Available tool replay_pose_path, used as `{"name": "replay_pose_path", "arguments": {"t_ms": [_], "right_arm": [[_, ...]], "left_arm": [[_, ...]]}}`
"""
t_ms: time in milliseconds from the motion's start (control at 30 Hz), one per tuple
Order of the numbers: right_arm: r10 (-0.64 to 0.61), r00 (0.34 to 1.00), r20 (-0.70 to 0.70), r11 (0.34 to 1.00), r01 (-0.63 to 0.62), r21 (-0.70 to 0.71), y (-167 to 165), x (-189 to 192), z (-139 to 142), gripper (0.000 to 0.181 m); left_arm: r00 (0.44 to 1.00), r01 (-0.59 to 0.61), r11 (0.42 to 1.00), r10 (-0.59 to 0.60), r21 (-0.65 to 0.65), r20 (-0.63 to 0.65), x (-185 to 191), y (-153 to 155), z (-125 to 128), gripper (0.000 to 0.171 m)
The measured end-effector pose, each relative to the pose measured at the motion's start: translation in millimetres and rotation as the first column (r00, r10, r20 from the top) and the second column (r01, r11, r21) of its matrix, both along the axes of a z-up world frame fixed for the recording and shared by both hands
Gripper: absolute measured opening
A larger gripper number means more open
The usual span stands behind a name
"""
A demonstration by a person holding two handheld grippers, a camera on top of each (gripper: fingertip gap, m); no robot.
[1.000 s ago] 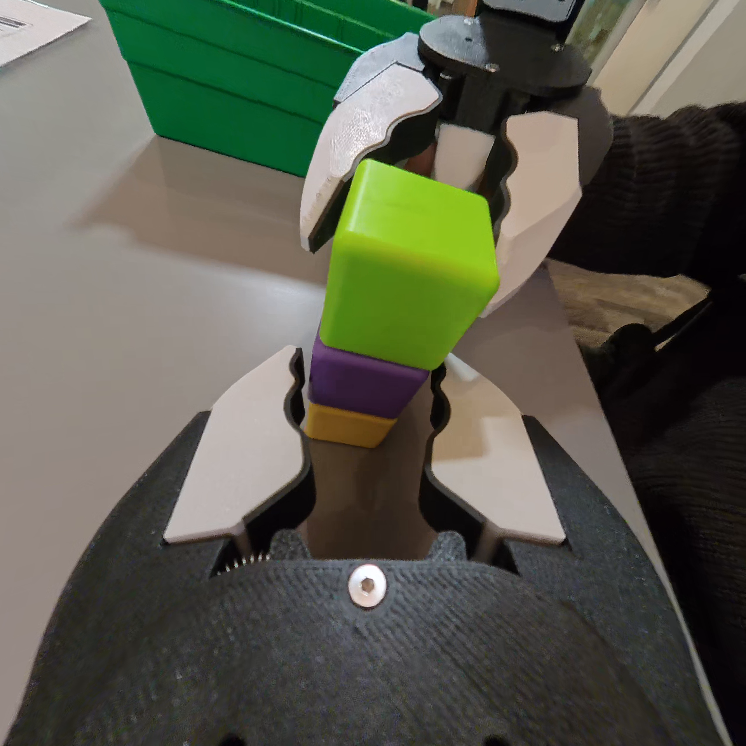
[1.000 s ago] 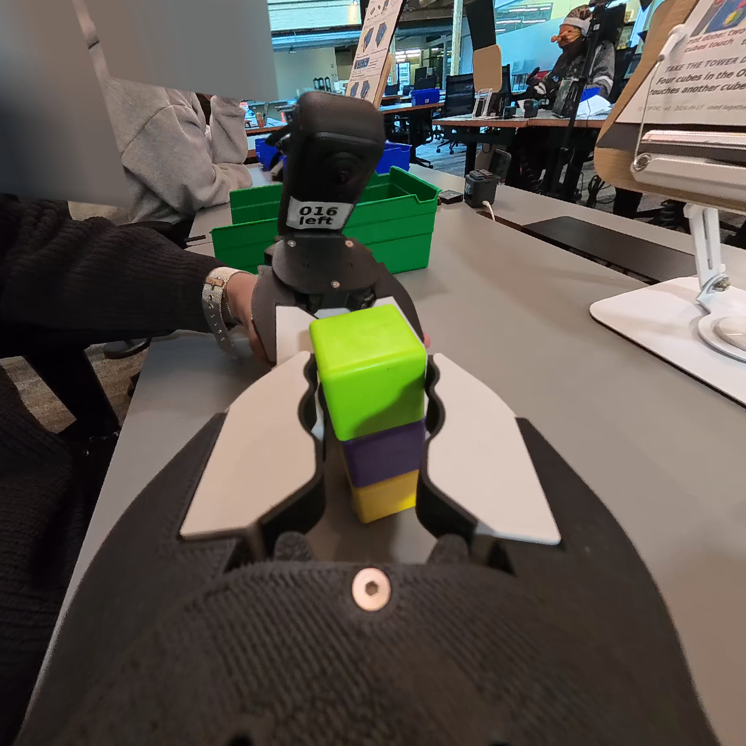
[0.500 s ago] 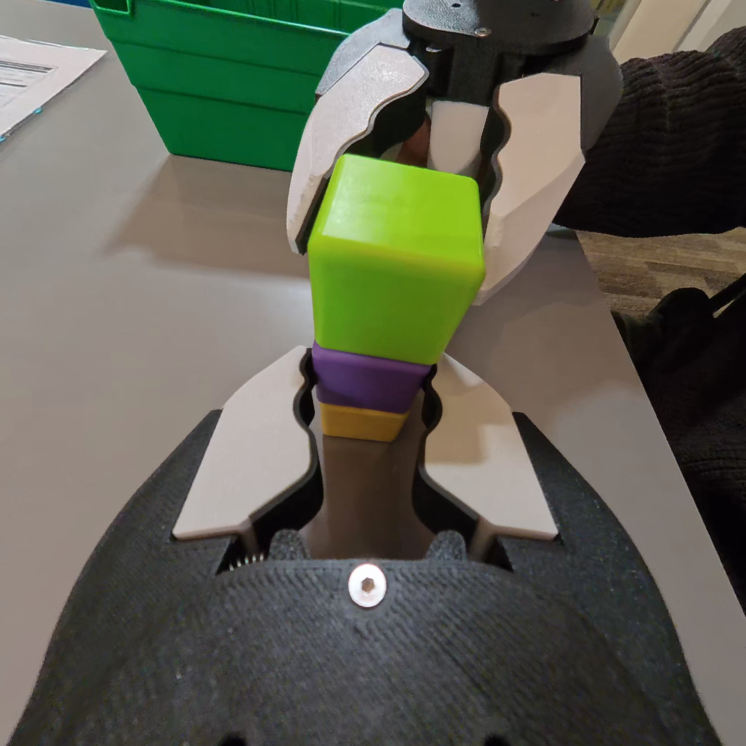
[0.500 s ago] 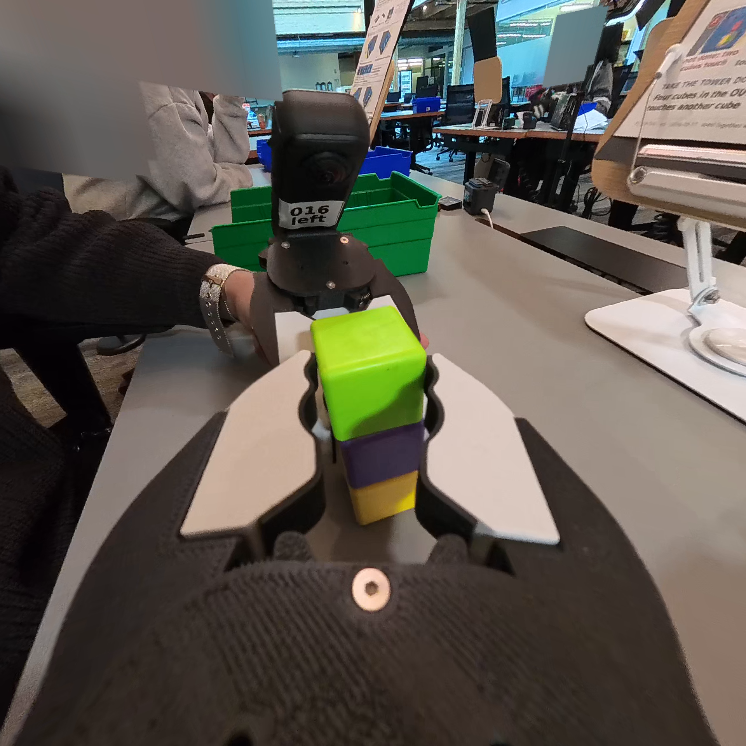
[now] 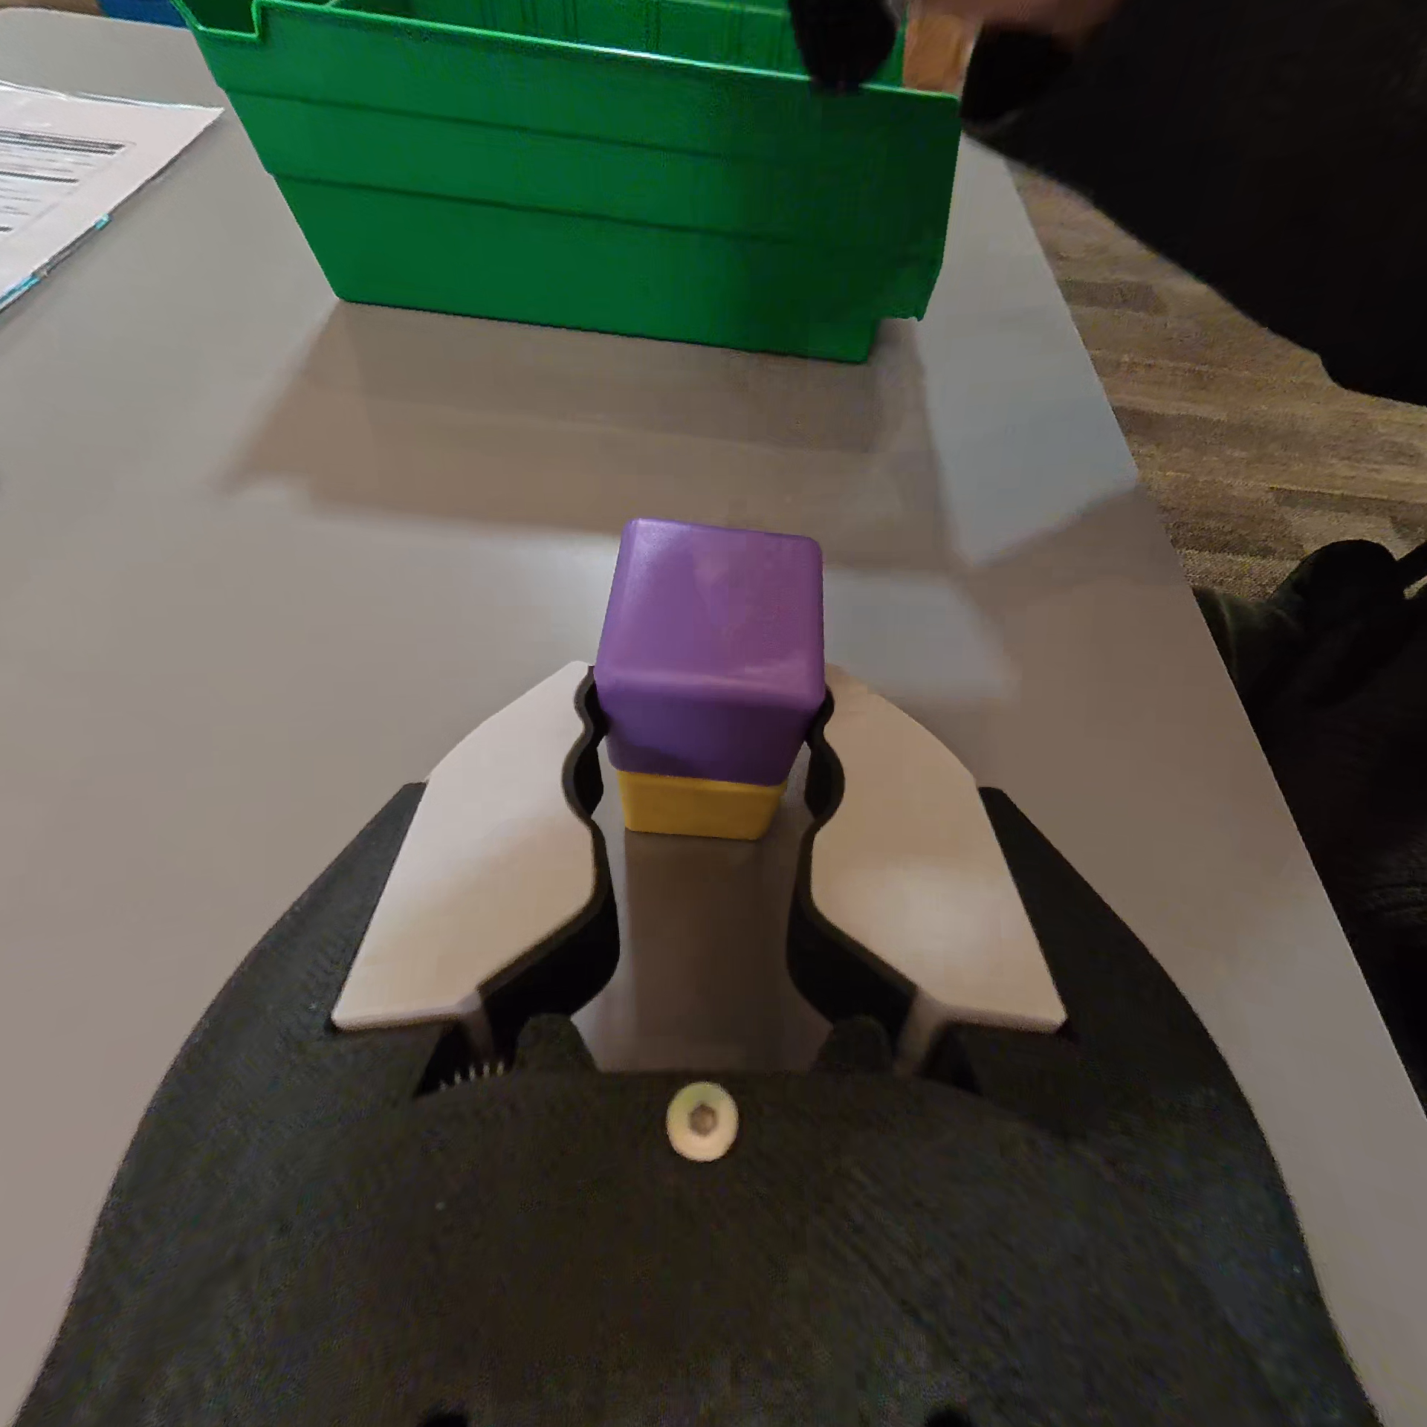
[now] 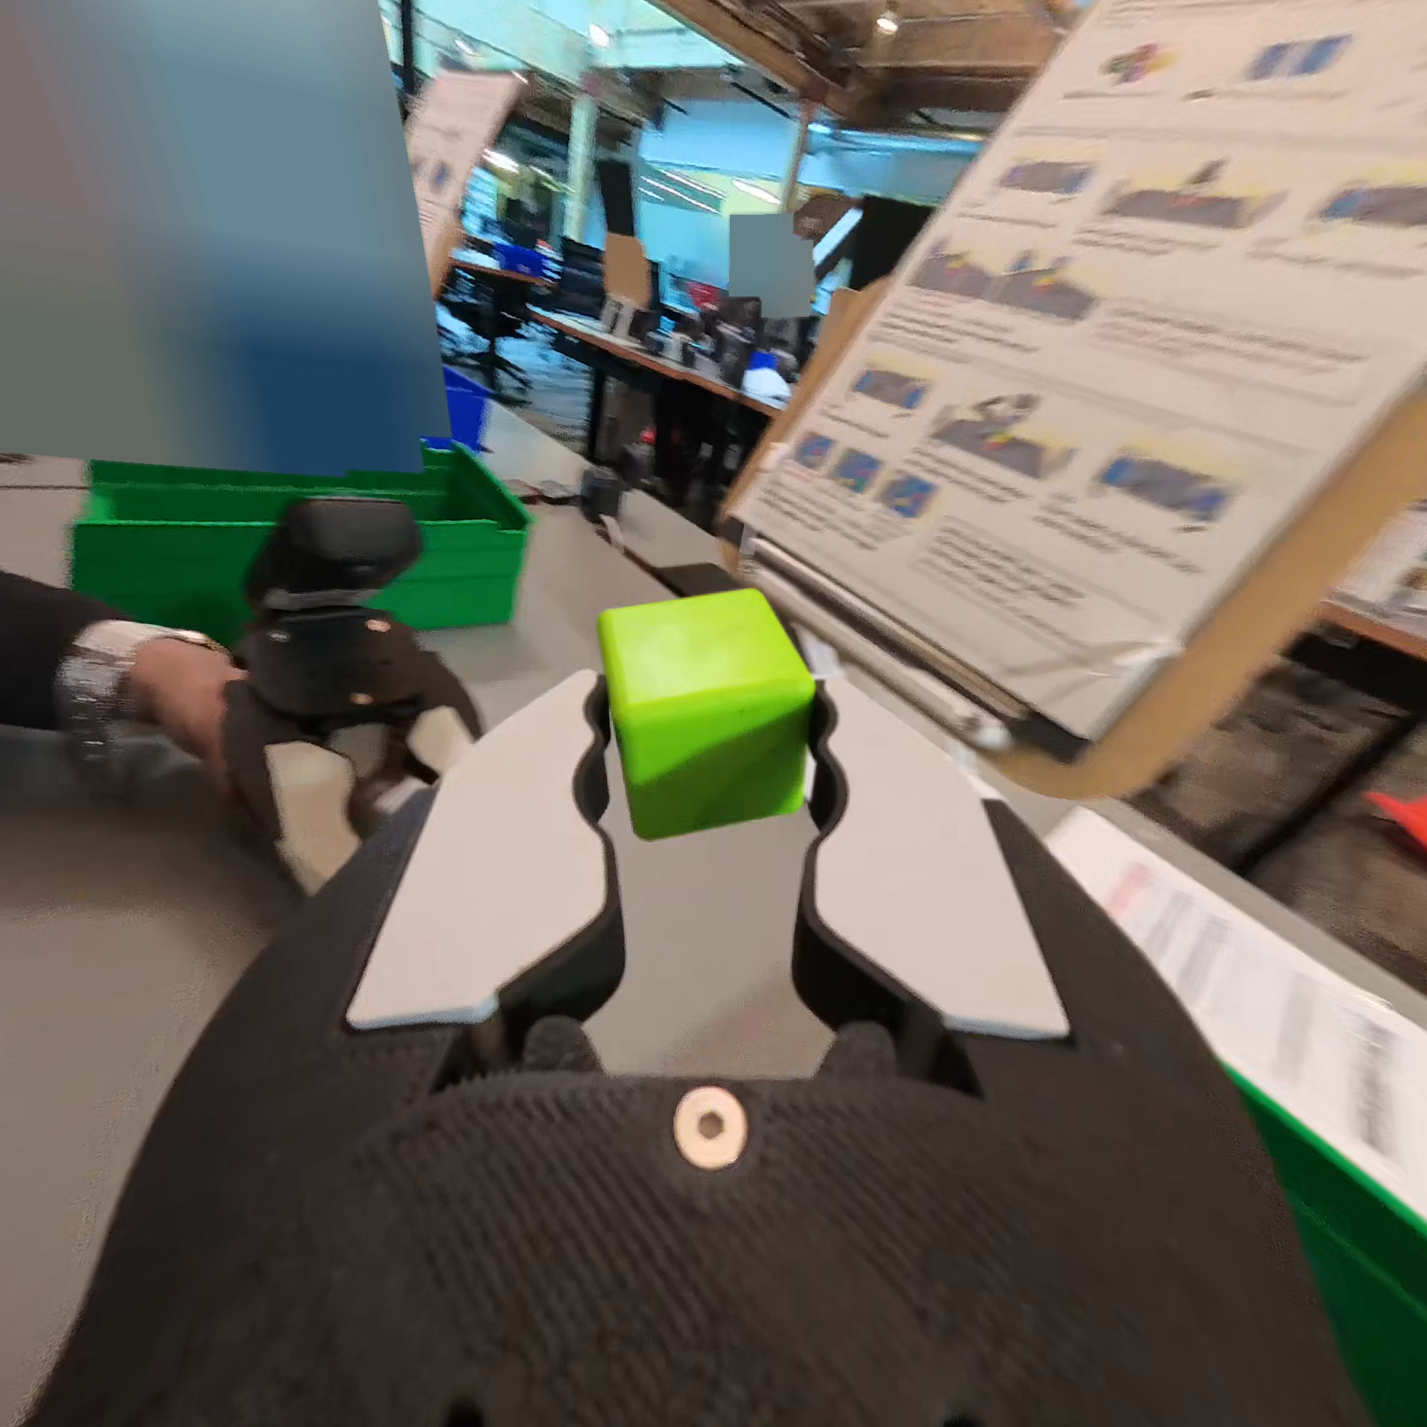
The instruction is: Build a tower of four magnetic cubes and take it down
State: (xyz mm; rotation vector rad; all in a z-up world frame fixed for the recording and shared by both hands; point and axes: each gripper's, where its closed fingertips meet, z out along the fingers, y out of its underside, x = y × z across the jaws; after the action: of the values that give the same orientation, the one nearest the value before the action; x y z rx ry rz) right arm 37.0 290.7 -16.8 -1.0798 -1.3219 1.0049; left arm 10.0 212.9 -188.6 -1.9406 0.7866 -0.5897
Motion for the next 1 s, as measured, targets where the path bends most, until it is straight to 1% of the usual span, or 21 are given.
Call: {"name": "replay_pose_path", "arguments": {"t_ms": [100,167,233,300,400,467,500,567,633,700,800,867,1000], "right_arm": [[-0.185,0.982,0.047,0.982,0.184,0.038,52,39,18,0.051],[-0.302,0.947,0.110,0.953,0.300,0.027,85,67,19,0.050],[-0.409,0.888,0.209,0.910,0.414,0.022,116,94,8,0.050],[-0.493,0.816,0.301,0.859,0.511,0.023,143,118,-10,0.050],[-0.528,0.744,0.410,0.803,0.595,-0.046,171,138,-48,0.050],[-0.532,0.690,0.491,0.758,0.647,-0.089,187,147,-81,0.051],[-0.537,0.650,0.538,0.729,0.679,-0.092,195,153,-98,0.051],[-0.547,0.548,0.633,0.675,0.736,-0.054,207,166,-131,0.051],[-0.554,0.453,0.699,0.637,0.771,0.005,214,178,-154,0.051],[-0.564,0.379,0.734,0.606,0.793,0.057,218,187,-168,0.051],[-0.569,0.306,0.763,0.576,0.811,0.103,222,195,-178,0.051],[-0.566,0.285,0.773,0.569,0.814,0.117,223,197,-181,0.051],[-0.570,0.267,0.777,0.563,0.815,0.133,225,199,-186,0.051]], "left_arm": [[1.000,-0.006,1.000,0.006,0.003,-0.005,0,0,0,0.050],[1.000,-0.009,1.000,0.009,0.005,-0.008,0,0,0,0.050],[1.000,-0.012,1.000,0.012,0.006,-0.013,-1,1,-1,0.050],[1.000,-0.014,1.000,0.014,-0.003,-0.019,0,1,-2,0.050],[0.999,-0.019,1.000,0.018,-0.017,-0.036,0,1,-5,0.050],[0.998,-0.022,1.000,0.021,-0.017,-0.051,0,1,-7,0.049],[0.998,-0.023,1.000,0.022,-0.017,-0.059,0,1,-8,0.049],[0.997,-0.025,1.000,0.023,-0.017,-0.074,1,1,-9,0.049],[0.996,-0.023,1.000,0.022,-0.015,-0.083,1,1,-10,0.049],[0.996,-0.022,1.000,0.021,-0.017,-0.082,1,1,-10,0.049],[0.997,-0.020,1.000,0.018,-0.022,-0.076,1,1,-10,0.049],[0.997,-0.020,1.000,0.018,-0.022,-0.076,1,0,-10,0.049],[0.997,-0.020,1.000,0.018,-0.021,-0.077,1,1,-10,0.049]]}}
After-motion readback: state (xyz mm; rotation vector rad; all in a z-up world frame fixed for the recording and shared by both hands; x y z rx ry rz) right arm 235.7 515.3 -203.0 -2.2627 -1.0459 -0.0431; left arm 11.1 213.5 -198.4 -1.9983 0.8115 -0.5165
